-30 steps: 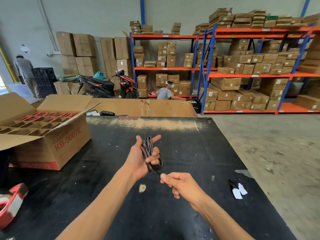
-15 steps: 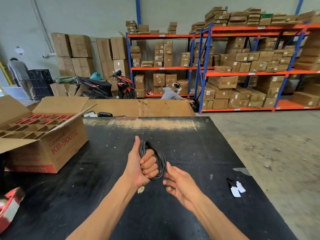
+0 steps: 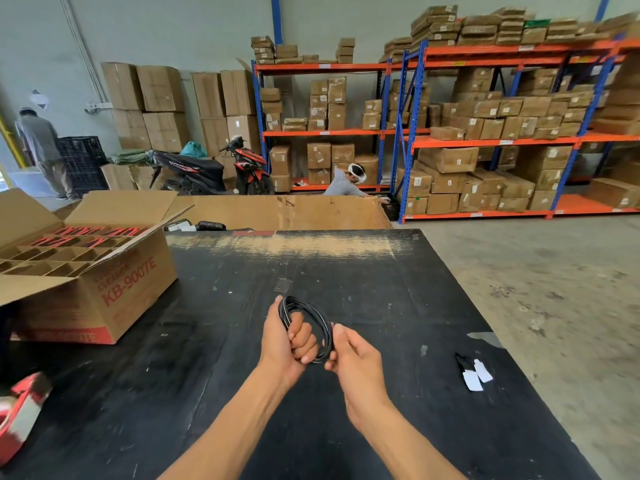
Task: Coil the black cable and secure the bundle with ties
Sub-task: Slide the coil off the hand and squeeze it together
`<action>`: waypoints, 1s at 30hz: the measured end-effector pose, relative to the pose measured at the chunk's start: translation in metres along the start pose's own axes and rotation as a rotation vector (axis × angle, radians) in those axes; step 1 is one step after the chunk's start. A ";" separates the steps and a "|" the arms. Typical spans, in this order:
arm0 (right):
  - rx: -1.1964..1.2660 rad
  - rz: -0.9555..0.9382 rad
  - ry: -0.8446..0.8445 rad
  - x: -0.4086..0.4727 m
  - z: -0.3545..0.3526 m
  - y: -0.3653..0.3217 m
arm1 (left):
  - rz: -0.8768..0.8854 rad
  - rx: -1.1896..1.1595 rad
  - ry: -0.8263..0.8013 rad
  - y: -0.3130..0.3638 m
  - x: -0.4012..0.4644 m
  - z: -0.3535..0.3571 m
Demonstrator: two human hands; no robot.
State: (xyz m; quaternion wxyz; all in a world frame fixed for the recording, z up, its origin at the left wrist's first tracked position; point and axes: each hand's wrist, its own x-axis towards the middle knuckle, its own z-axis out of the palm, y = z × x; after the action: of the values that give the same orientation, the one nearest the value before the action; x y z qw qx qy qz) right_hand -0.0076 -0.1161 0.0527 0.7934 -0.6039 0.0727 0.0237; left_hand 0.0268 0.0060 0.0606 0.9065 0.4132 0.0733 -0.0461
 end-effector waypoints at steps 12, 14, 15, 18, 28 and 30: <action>-0.669 -0.205 -0.009 0.009 -0.016 -0.002 | -0.003 -0.118 0.001 -0.026 0.000 -0.007; -0.723 -0.215 0.006 0.012 -0.022 -0.008 | -0.063 -0.063 0.089 -0.023 -0.001 -0.010; -0.788 -0.243 0.013 0.015 -0.026 -0.010 | -0.095 0.021 0.129 -0.021 -0.001 -0.012; -1.035 -0.346 0.014 0.024 -0.039 -0.014 | -0.033 0.517 0.254 -0.008 -0.001 -0.015; -1.299 -0.440 -0.191 0.033 -0.050 -0.029 | 0.578 1.399 -0.311 -0.011 0.003 -0.008; -1.201 -0.390 -0.213 0.034 -0.056 -0.032 | 0.571 1.362 -0.238 -0.016 0.006 -0.007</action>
State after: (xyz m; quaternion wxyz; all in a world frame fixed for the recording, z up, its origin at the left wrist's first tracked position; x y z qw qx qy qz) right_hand 0.0255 -0.1801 0.0634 0.3093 -0.9397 -0.1439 -0.0247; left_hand 0.0293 0.0013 0.0433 0.4288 0.8782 -0.1803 0.1113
